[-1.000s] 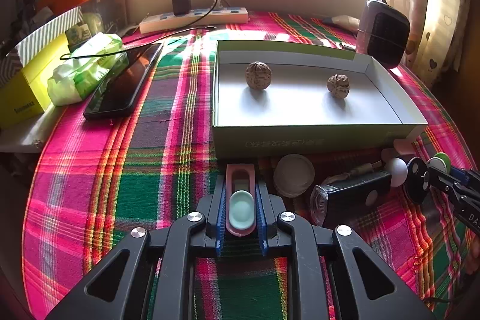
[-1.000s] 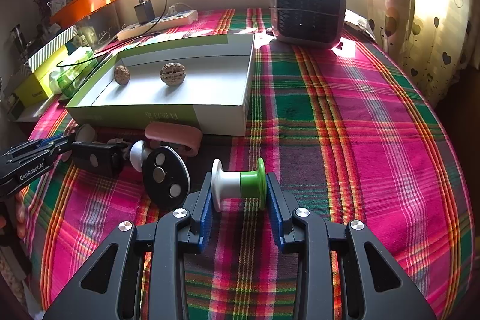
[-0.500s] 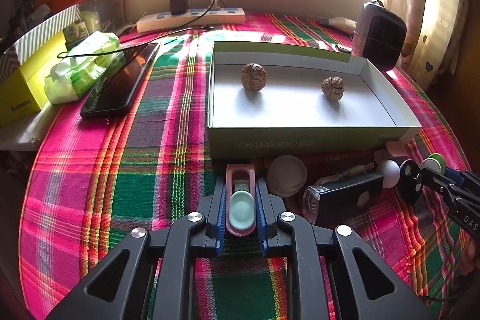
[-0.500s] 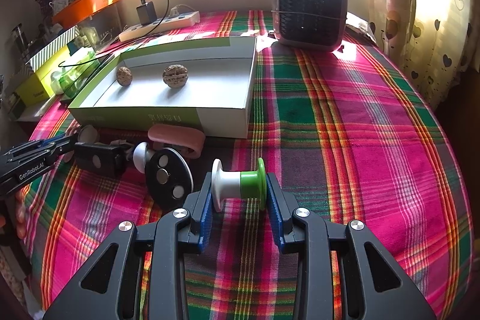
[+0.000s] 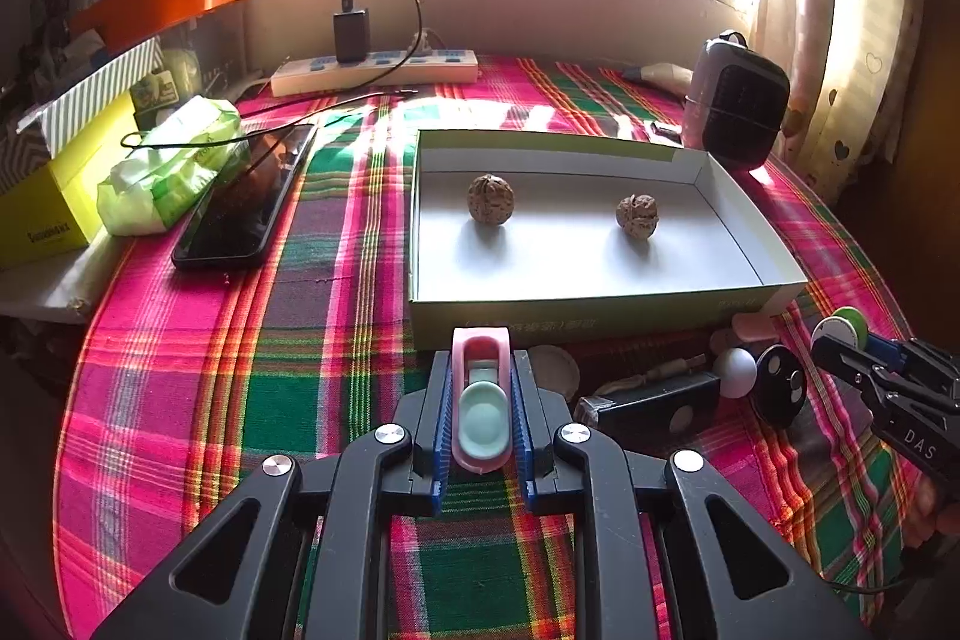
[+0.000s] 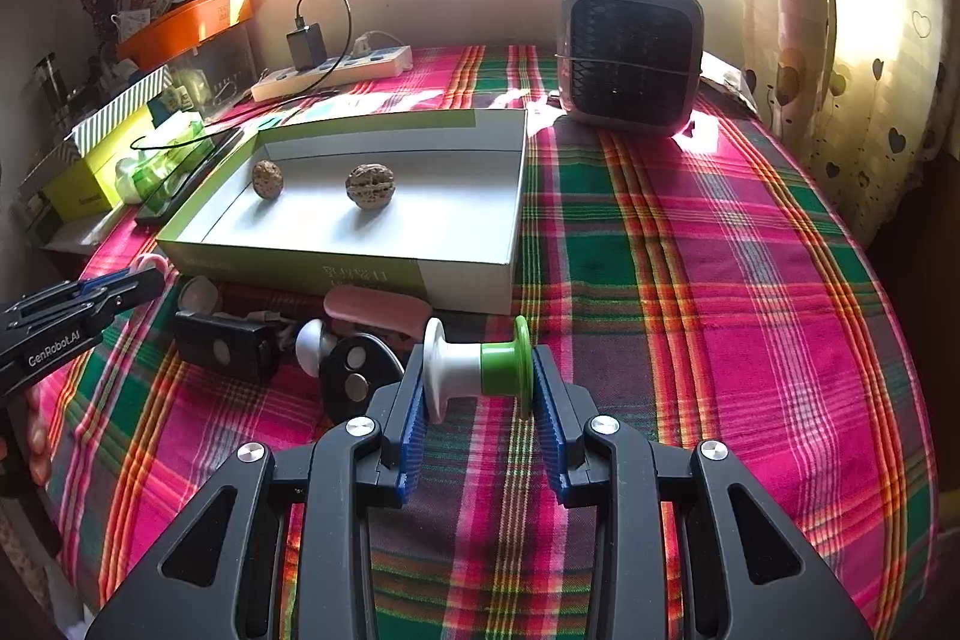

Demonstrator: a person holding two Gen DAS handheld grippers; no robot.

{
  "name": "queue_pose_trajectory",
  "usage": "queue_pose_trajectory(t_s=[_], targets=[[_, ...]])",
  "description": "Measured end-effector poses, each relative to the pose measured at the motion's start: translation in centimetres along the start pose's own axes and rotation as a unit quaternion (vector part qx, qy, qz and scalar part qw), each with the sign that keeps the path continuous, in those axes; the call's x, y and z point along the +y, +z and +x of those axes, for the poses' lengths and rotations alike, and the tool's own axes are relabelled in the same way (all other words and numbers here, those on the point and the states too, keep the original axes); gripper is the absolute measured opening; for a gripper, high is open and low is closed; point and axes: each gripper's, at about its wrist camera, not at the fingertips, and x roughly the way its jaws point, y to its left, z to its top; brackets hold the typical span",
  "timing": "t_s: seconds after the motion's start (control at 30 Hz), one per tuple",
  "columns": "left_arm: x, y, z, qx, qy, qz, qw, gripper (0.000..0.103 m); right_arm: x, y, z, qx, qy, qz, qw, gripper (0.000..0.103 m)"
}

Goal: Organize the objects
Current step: 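Carry the pink holder and the spool over the white box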

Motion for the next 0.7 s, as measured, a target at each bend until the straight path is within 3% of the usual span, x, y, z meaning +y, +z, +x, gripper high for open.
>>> queue_pose_trajectory(t_s=[0.7], targets=[[-1.6,3.2,0.7,-0.009,-0.029,0.017,0.9994,0.016,1.2,3.7,0.8,-0.015,0.014,-0.024,1.0,0.034]])
